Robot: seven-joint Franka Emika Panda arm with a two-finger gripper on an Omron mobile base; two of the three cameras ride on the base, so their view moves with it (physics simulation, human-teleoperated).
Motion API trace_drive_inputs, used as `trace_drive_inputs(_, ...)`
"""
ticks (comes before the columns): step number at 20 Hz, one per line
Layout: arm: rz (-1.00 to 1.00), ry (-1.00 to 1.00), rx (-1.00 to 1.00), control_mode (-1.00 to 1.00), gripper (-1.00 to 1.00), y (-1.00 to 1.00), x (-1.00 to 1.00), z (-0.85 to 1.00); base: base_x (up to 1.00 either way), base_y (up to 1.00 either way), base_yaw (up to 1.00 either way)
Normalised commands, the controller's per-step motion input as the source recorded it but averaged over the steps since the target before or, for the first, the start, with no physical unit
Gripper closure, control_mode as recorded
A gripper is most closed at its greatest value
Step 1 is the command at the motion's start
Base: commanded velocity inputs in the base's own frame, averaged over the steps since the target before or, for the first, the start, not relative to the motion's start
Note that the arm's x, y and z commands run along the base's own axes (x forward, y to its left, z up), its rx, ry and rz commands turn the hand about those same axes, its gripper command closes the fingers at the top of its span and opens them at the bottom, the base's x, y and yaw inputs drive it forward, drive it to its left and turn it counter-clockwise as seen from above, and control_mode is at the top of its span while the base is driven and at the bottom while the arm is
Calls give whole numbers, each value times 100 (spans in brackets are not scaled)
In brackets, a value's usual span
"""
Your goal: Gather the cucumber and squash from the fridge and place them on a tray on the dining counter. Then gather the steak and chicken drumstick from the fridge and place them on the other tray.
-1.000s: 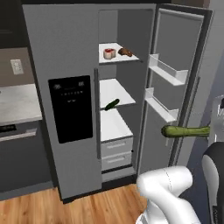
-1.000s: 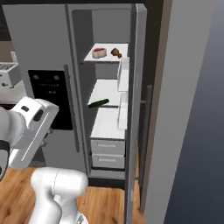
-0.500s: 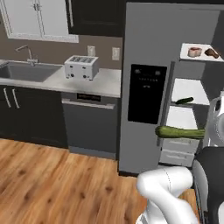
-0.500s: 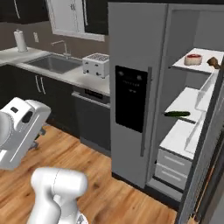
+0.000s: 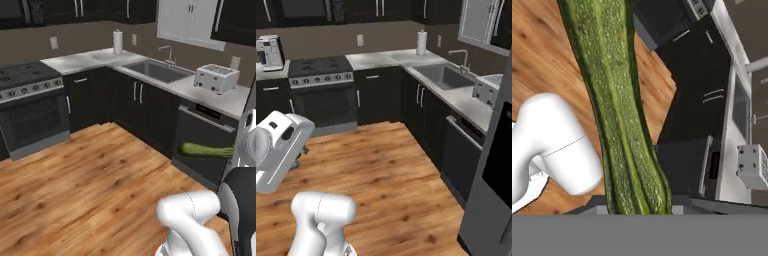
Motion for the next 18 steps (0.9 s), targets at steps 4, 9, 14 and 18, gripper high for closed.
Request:
trace_drive_inputs(4,0,0,0,100,100,0,0,0,0,-19,98)
trace_drive_inputs(9,0,0,0,100,100,0,0,0,4,-27,96)
trace_drive_inputs(14,0,0,0,100,100,0,0,0,7,-16,100)
trace_drive_inputs(18,0,0,0,100,100,0,0,0,11,-17,99)
